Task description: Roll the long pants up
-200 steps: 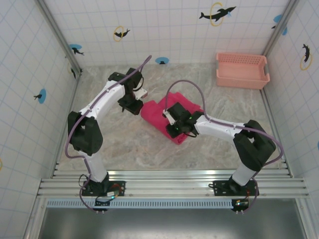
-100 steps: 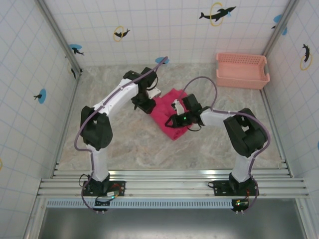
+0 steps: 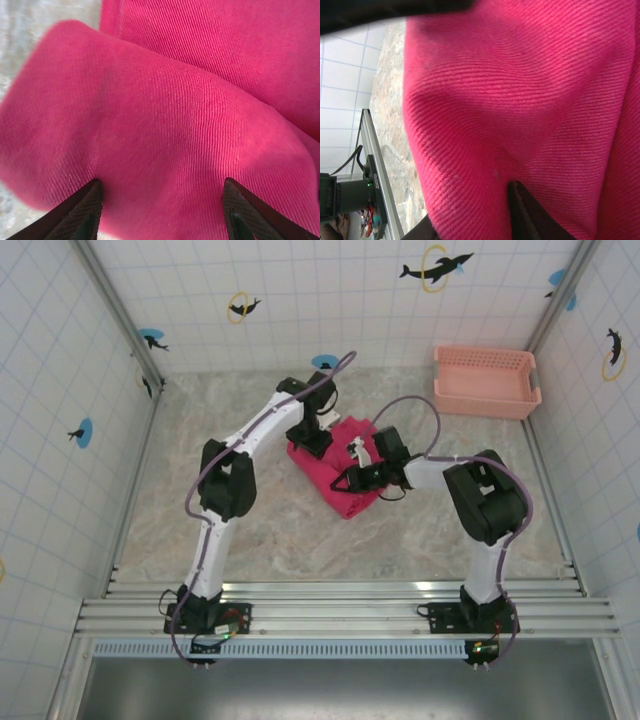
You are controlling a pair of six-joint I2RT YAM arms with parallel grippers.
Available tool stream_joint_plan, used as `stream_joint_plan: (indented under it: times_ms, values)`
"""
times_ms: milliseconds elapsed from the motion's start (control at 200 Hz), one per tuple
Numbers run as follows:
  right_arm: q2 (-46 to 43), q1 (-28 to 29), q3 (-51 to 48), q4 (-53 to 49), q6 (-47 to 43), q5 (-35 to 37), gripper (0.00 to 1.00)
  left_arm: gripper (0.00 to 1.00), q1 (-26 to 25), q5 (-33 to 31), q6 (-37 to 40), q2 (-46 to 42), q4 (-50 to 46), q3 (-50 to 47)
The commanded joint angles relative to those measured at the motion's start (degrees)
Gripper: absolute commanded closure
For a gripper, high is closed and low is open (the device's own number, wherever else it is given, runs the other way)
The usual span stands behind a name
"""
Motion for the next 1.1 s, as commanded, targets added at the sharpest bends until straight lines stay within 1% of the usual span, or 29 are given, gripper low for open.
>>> stream_joint_plan:
  times_ms: [0,105,145,170,235,255,310,345,385,420,455,520,570,615,651,721,761,801,831,891,941,1006,1041,1091]
  values:
    - [3.12,-0.49,-1.77,-1.93,0.07,3.91,0.70,0.36,-0.37,-2.44,-0.71,5.23,-1.98,0.22]
    - [3.07,-0.50,0.15,-7.50,-1.82,4.25,0.70,0.36,-0.32,-3.68,-0.77,7.73,-2.58,0.36]
    - [2.46,-0.50,0.82,-10.18,-2.89,5.37,0.69,0.36,-0.39,-3.98,-0.76,8.40,-2.50,0.31]
    - [1.64,-0.50,0.95,-11.56,-3.64,6.57,0.63,0.36,-0.37,-4.15,-0.76,8.77,-2.58,0.39]
    - [-1.94,-0.07,0.61,-14.82,-6.74,11.74,0.38,0.36,-0.38,-4.06,-0.75,9.51,-2.76,0.09]
    - [-3.03,0.09,0.61,-16.32,-7.91,13.84,0.35,0.36,-0.37,-3.82,-0.77,9.65,-2.89,0.11]
    - [-7.39,0.69,0.28,-18.60,-11.06,18.17,0.29,0.36,-0.33,-3.65,-0.77,9.80,-2.73,-0.19]
    - [-10.16,1.29,0.33,-20.81,-13.11,23.04,0.26,0.36,-0.41,-3.64,-0.77,9.79,-2.51,-0.43]
    - [-13.35,2.43,0.44,-22.79,-16.11,27.14,0.26,0.36,-0.46,-3.64,-0.60,9.75,-2.50,-0.48]
    - [-15.94,3.62,0.72,-24.73,-17.95,34.01,0.26,0.36,-0.53,-3.52,-0.51,9.75,-2.50,-0.49]
    - [-18.30,5.51,1.30,-28.01,-20.27,39.77,0.23,0.36,-0.53,-3.40,-0.44,9.76,-2.49,-0.45]
    - [-21.85,10.47,2.18,-31.22,-23.70,49.80,0.16,0.36,-0.55,-3.39,-0.28,9.64,-2.50,-0.53]
    - [-23.77,14.88,2.64,-32.71,-25.97,56.79,0.15,0.36,-0.55,-3.23,-0.15,9.81,-2.51,-0.34]
    - [-24.89,19.27,2.78,-33.29,-27.07,63.03,0.12,0.36,-0.56,-3.21,-0.07,9.82,-2.67,-0.28]
    - [-25.30,22.27,2.96,-33.49,-27.54,65.94,0.11,0.36,-0.55,-2.90,0.08,9.76,-2.68,-0.37]
    - [-25.08,27.62,3.22,-33.39,-27.21,71.24,0.10,0.36,-0.54,-2.96,0.28,9.77,-2.94,-0.34]
    - [-24.33,30.06,3.36,-33.18,-27.36,72.28,0.09,0.36,-0.54,-2.83,0.50,9.82,-3.07,-0.42]
    - [-23.22,32.49,3.49,-32.89,-26.71,75.58,0.08,0.36,-0.54,-2.72,0.55,9.77,-3.24,-0.36]
    - [-22.14,34.09,3.62,-32.44,-27.13,76.08,0.08,0.36,-0.54,-2.84,0.64,9.65,-3.35,-0.37]
    - [-19.02,36.54,4.73,-32.48,-26.53,78.90,0.08,0.36,-0.54,-2.71,0.90,9.56,-3.46,-0.49]
    - [-16.18,38.22,5.80,-31.87,-27.61,79.57,0.08,0.36,-0.55,-2.86,1.01,9.60,-3.41,-0.66]
    - [-12.14,40.04,7.54,-31.17,-28.61,82.92,0.07,0.36,-0.54,-2.91,1.30,9.56,-3.38,-0.84]
    - [-9.95,40.51,8.66,-30.66,-29.91,82.91,0.07,0.35,-0.54,-3.01,1.30,9.64,-3.44,-0.92]
    - [-6.65,40.96,10.53,-30.61,-30.63,85.56,0.06,0.35,-0.54,-3.04,1.45,9.72,-3.44,-1.05]
